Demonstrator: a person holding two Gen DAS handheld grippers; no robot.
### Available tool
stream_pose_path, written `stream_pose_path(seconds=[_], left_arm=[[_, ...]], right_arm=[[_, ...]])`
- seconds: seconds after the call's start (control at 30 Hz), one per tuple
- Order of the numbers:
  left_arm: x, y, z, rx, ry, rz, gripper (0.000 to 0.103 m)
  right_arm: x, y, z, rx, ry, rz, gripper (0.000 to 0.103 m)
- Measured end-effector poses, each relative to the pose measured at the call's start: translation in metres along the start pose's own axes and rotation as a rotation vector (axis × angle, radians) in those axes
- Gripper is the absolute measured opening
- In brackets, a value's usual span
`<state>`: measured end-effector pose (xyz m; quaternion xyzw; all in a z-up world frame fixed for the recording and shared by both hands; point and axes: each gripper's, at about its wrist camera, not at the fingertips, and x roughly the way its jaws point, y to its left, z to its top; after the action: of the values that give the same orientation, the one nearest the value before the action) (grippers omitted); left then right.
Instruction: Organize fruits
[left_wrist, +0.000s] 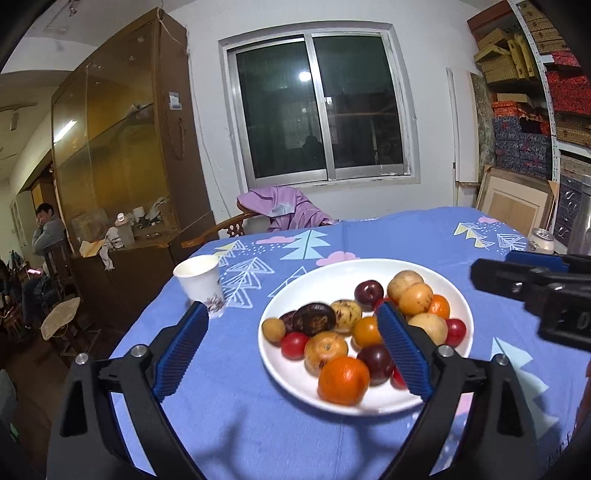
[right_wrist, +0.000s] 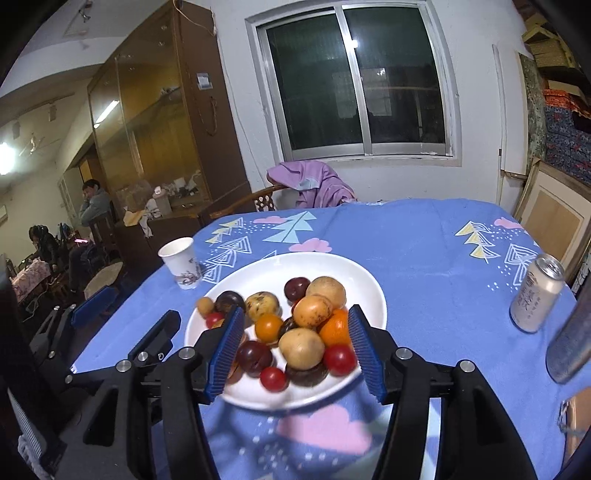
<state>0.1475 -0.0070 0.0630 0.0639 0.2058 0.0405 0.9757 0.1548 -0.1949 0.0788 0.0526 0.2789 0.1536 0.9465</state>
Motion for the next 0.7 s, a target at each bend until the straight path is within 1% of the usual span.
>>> stream_pose_path(seconds=[0.07,0.17,0.27,0.33,0.4,0.5,0.53,0.57,0.63,0.7], left_arm=[[-0.011,0.008,-0.011,-0.031,0.020,-0.010,0.091],[-0.026,0.017,-0.028,-0.061,0.049,-0.021,0.091],[-0.039,0.019,-0.045,-0.058,0.070,-0.022,0.092],[-0.046,0.018,-0.054,-0.058,0.083,-0.027,0.094],[-0.052,0.016,-0.062,-0.056,0.094,-0.031,0.095],[-0.060,0.011,-0.072,-0.049,0.119,-0.052,0.096],[-0.063,0.008,-0.074,-0.048,0.128,-0.061,0.099],[-0.065,0.006,-0.076,-0.047,0.131,-0.070,0.098],[-0.071,0.000,-0.078,-0.032,0.132,-0.085,0.099],[-0.074,-0.006,-0.079,-0.012,0.129,-0.085,0.099]], right_arm=[[-0.014,0.001,-0.014,0.003,-0.005,0.007,0.070],[-0.027,0.001,-0.039,0.001,0.011,0.002,0.075],[-0.037,-0.004,-0.060,0.030,0.028,-0.006,0.082],[-0.043,-0.007,-0.070,0.057,0.034,-0.005,0.086],[-0.048,-0.008,-0.077,0.063,0.041,-0.012,0.088],[-0.056,-0.005,-0.087,0.066,0.029,-0.028,0.093],[-0.060,-0.003,-0.091,0.064,0.018,-0.037,0.096],[-0.064,-0.003,-0.094,0.062,0.006,-0.050,0.099],[-0.069,-0.001,-0.099,0.058,-0.005,-0.067,0.100],[-0.072,0.002,-0.101,0.042,-0.009,-0.064,0.100]])
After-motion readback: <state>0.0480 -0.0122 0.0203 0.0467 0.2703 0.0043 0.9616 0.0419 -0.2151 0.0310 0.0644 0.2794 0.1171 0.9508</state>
